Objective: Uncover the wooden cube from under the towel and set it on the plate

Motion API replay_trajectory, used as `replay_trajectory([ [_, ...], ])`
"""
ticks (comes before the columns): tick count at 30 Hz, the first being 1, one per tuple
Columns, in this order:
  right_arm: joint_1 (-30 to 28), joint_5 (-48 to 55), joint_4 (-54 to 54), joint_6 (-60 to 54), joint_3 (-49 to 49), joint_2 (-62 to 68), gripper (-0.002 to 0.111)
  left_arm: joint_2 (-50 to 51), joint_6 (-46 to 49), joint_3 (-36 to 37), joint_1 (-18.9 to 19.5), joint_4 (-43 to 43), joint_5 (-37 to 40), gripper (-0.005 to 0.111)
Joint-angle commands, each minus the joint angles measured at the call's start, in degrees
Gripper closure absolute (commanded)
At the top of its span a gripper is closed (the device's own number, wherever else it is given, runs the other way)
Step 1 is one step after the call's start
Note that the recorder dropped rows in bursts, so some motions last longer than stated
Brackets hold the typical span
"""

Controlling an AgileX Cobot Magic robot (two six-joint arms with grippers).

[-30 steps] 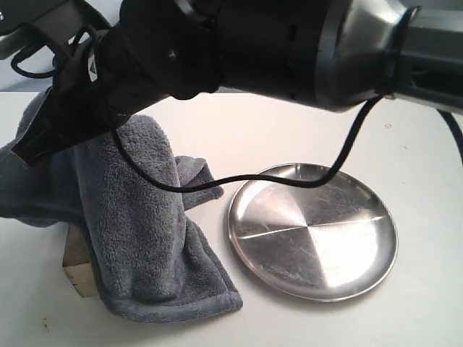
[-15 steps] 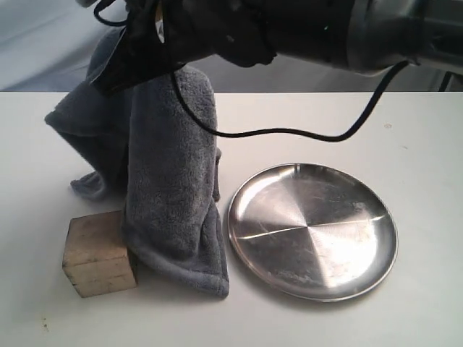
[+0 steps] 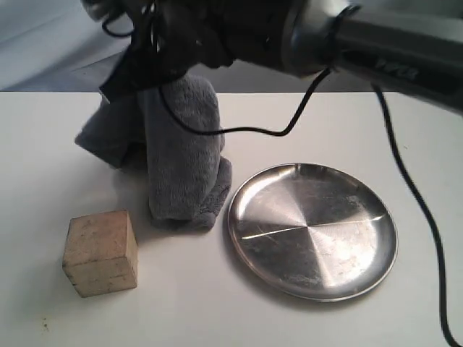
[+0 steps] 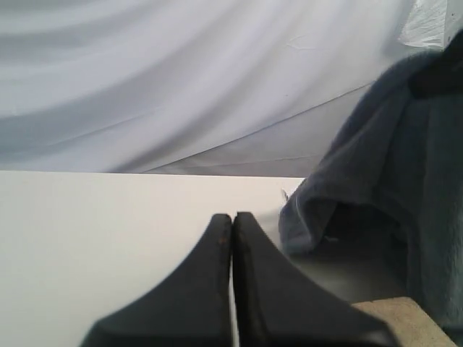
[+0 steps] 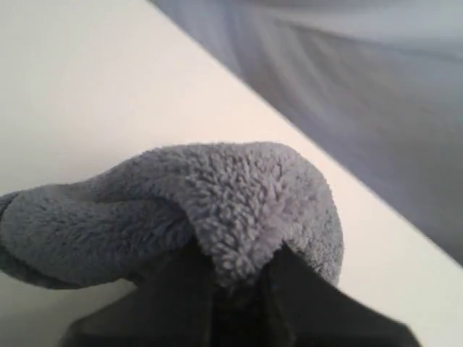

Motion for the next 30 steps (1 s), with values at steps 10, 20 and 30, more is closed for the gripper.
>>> replay_trajectory([
  [10,-0.39,4.04,9.69,0.31,-0.08,8.72,0.108,-0.09,-0.13,0.25,-0.05,0.04,-0.09,0.105],
  [20,-0.39,-0.55,11.43,-1.69,-0.08,8.75,0.08,-0.09,-0.13,0.25,-0.05,0.04,-0.09,0.105],
  [30,-0.27,2.77,12.02,-1.69,-0.08,5.34,0.033,-0.09,-0.13,0.25,-0.05,0.04,-0.09,0.105],
])
